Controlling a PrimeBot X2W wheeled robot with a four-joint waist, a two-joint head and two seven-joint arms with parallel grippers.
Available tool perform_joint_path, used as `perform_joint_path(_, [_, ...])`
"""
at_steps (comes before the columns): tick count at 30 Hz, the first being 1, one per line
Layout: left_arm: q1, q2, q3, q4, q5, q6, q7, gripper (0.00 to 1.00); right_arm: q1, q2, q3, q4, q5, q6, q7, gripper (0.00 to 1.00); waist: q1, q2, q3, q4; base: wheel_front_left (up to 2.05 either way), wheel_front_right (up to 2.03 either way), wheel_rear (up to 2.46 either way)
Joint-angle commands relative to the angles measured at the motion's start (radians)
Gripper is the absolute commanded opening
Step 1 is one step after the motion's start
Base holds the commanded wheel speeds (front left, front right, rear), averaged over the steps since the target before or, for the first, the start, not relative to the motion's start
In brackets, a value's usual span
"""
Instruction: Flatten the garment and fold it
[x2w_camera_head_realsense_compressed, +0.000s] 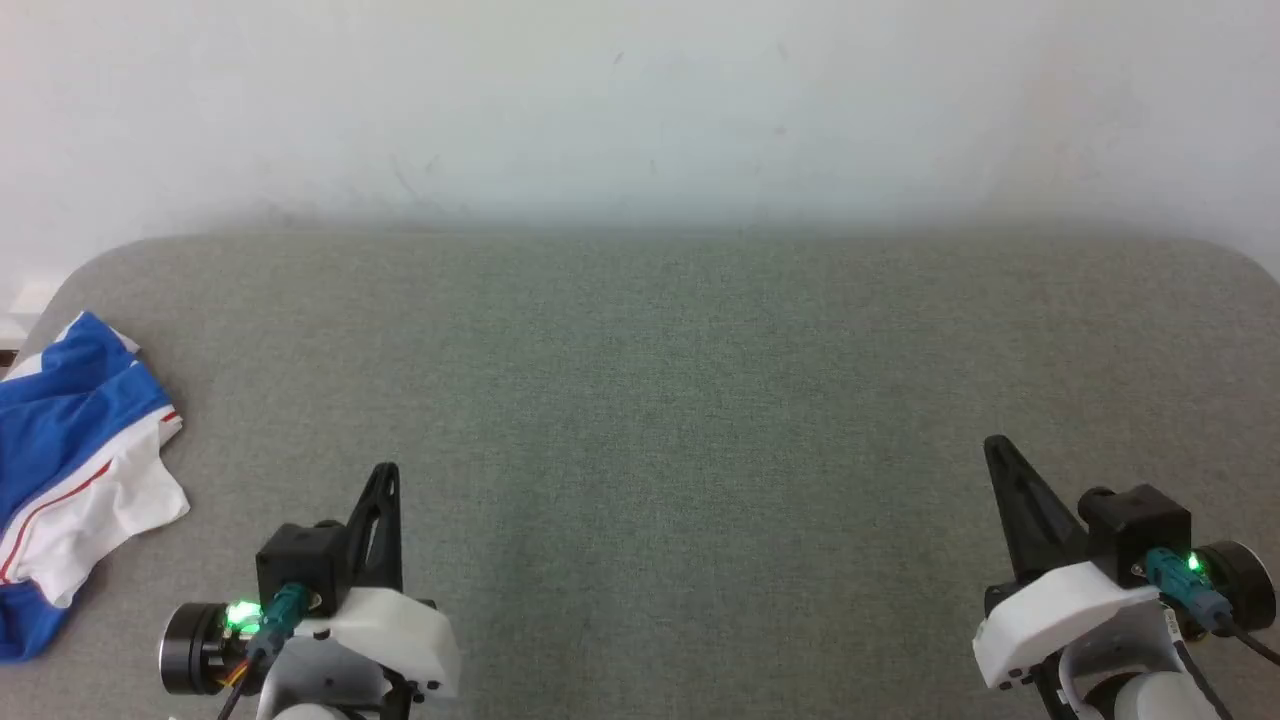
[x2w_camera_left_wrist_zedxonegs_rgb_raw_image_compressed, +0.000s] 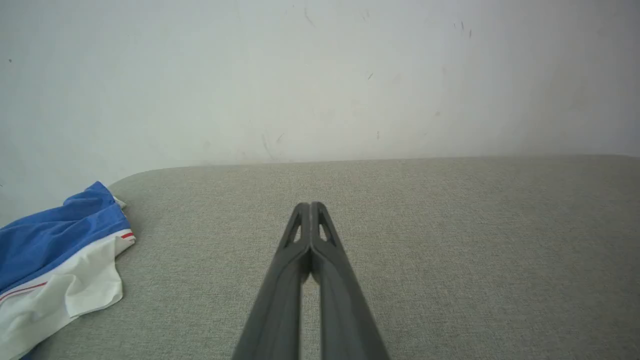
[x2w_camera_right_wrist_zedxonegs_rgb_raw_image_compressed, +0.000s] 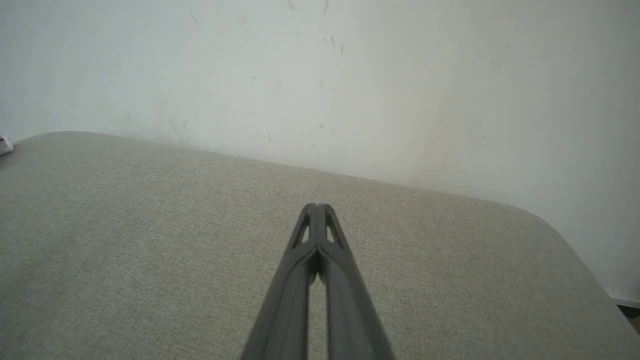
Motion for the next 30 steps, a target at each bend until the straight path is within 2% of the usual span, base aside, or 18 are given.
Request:
perform_joint_path(1, [-0.012,-0.005,0.004,-0.003,0.006,-0.008,0.0,0.0,-0.007,0.003,0.0,-0.006,-0.007,-0.002,0.0,0.0,0.0,0.0,0.0,0.0,0.0,0.0,0.0])
perform_joint_path(5, [0.001,0.0,-0.001,0.0,0.0,0.0,0.0,0.0,0.0,0.0,-0.001,0.002,0.001,0.0,-0.001,0.0,0.0,0.0,0.0,0.0,0.0,0.0,0.0])
perform_joint_path(6, [0.001,0.0,-0.001,0.001,-0.001,0.0,-0.001,1.0,0.0,-0.001,-0.001,0.002,0.002,0.0,-0.001,1.0,0.0,0.0,0.0,0.0,0.0,0.0,0.0])
perform_joint_path(30, [0.017,-0.001,-0.001,-0.004,-0.028,0.001,-0.051,1.0,0.008,0.0,-0.066,0.011,0.032,0.0,-0.051,1.0,0.0,0.0,0.005,0.023,0.0,0.0,0.0])
